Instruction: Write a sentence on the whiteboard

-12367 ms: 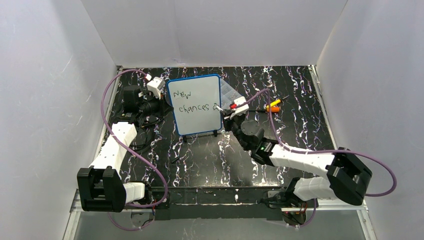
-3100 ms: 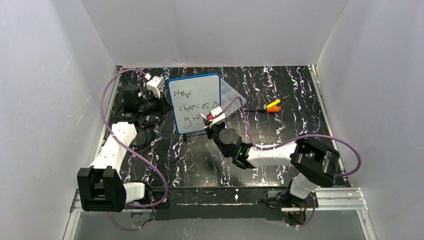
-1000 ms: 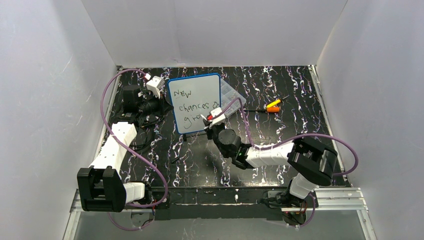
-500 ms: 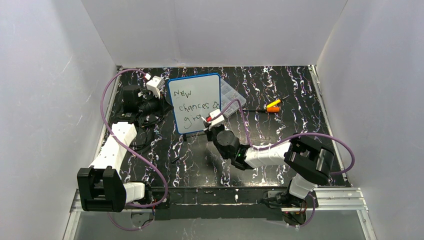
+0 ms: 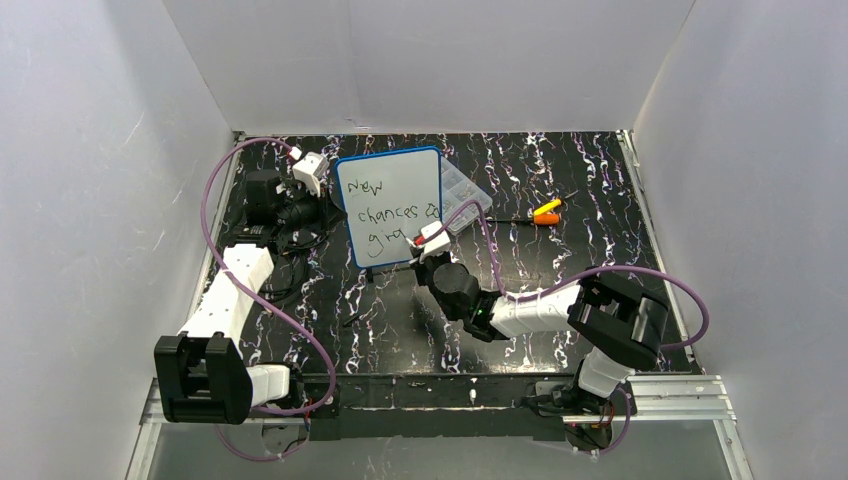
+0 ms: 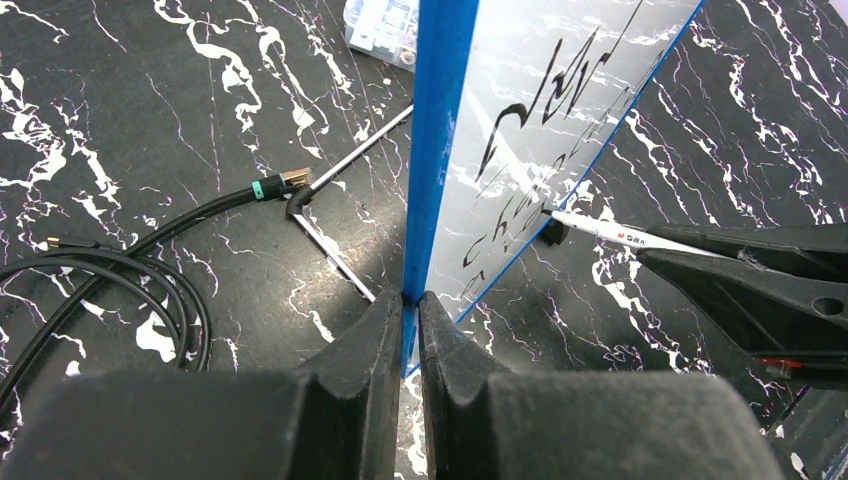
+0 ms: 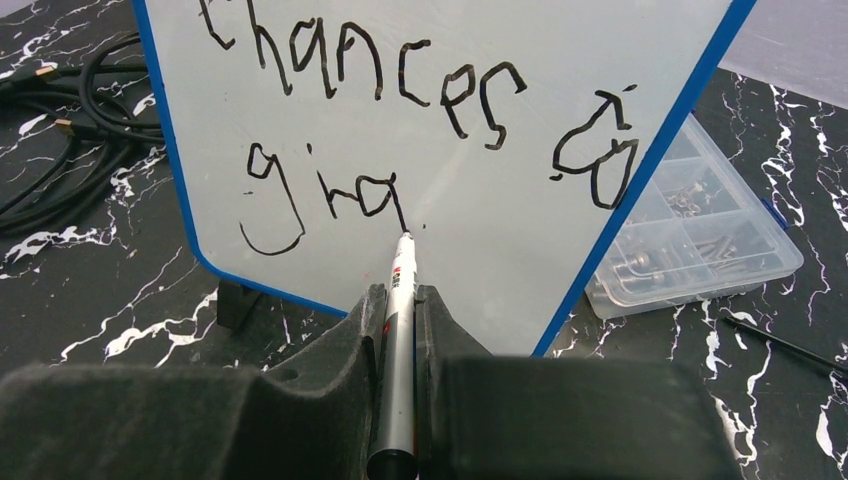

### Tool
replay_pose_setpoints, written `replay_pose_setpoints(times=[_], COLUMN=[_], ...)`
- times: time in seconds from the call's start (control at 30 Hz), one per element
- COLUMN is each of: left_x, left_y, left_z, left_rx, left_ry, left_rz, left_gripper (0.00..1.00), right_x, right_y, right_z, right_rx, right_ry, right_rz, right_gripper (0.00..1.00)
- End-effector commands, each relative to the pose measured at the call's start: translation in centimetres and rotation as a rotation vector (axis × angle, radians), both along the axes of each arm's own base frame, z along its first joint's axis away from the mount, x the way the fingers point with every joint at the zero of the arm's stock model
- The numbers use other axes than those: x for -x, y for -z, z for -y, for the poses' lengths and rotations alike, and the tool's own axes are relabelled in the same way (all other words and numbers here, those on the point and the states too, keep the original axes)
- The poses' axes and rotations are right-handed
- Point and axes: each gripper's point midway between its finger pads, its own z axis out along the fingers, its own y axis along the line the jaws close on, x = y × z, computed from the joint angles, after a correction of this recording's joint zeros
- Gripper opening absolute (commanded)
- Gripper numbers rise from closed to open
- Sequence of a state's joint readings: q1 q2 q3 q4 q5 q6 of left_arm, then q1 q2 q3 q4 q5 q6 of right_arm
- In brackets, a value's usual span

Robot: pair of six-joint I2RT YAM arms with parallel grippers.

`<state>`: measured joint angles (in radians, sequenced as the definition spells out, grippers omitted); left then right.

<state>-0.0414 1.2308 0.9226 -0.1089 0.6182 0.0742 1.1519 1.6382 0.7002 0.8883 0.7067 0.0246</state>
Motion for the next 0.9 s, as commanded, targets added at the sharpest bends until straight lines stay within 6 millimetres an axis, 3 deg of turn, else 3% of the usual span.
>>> replay_pose_setpoints(times=[0.0, 0.17, 0.53, 0.67, 0.87], left_x=[0.3, 0.3, 0.3, 0.3, 0.3], left_y=[-0.7, -0.7, -0.7, -0.7, -0.7], left_z=[0.6, 0.6, 0.6, 0.6, 0.6], left_rx=[0.019, 0.018, 0.02, 0.02, 0.019], left_ry=[0.033, 0.033, 0.033, 0.033, 0.034], left_rz=[0.027, 0.027, 0.026, 0.026, 0.027], left_gripper=[0.0, 0.0, 0.0, 0.0, 0.0], right_x=[-1.0, -1.2, -1.2, -1.2, -1.0], right_y=[-3.8, -5.2, -6.0, -5.5, -2.9], right_z=[0.0, 0.1, 0.2, 0.2, 0.6], right_rx=[-0.101, -0.098, -0.114, -0.102, -0.055], right_ry=[0.048, 0.055, 0.056, 0.059, 0.063], right_rz=[0.065, 0.103, 0.119, 0.112, 0.068], right_gripper=[0.01, 0.01, 0.01, 0.01, 0.01])
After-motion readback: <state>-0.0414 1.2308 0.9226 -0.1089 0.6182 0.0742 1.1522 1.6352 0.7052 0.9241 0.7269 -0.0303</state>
